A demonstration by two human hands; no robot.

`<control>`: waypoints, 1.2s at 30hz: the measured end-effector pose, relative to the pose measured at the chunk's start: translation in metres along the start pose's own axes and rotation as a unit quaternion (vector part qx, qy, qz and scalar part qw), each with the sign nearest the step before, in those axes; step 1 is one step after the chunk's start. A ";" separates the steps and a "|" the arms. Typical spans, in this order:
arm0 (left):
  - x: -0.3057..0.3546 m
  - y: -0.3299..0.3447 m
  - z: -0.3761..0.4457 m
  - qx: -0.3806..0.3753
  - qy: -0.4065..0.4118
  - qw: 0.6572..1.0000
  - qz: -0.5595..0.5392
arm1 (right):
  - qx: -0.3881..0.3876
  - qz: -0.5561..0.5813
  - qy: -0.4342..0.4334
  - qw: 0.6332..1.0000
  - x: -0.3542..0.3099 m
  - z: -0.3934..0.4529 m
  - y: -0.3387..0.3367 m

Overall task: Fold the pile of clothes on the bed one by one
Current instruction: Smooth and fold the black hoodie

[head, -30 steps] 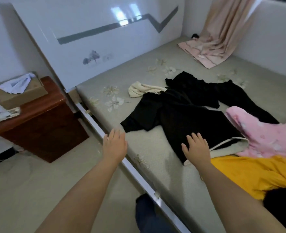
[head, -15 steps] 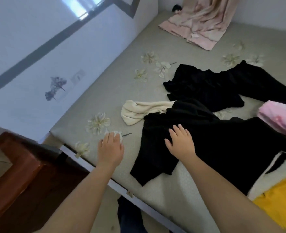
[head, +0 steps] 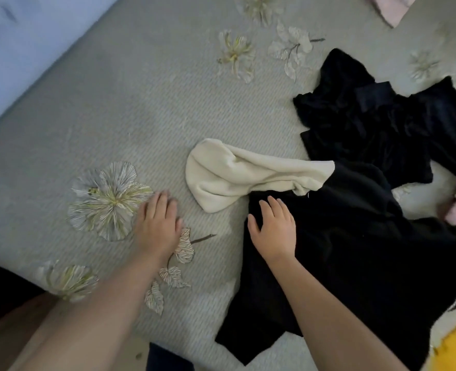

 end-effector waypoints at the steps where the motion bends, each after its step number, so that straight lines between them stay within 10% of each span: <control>1: -0.002 0.002 -0.001 0.011 0.008 1.000 0.000 | -0.027 -0.012 0.013 0.999 0.001 0.003 0.012; 10: -0.003 0.016 -0.002 0.027 0.045 0.999 0.014 | 0.017 0.001 0.137 0.990 0.026 -0.005 0.044; 19: 0.056 -0.014 -0.037 -0.008 0.107 0.994 -0.024 | 0.161 0.034 -0.011 0.986 0.061 -0.077 -0.030; 29: 0.241 -0.009 -0.145 -0.019 0.195 0.980 -0.031 | 0.103 0.104 0.000 0.989 0.257 -0.242 -0.106; 36: 0.325 0.075 -0.189 -0.086 0.221 0.971 0.000 | 0.009 0.134 0.254 0.958 0.433 -0.341 -0.086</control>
Point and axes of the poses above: each hand's wrist, its own z-axis towards the middle knuckle, its own y-axis out of the palm, x = y × z, the point moved 10 cm from there along z, towards the middle knuckle, and after that the axes turned 3 degrees about -y, right-handed, at the moved point
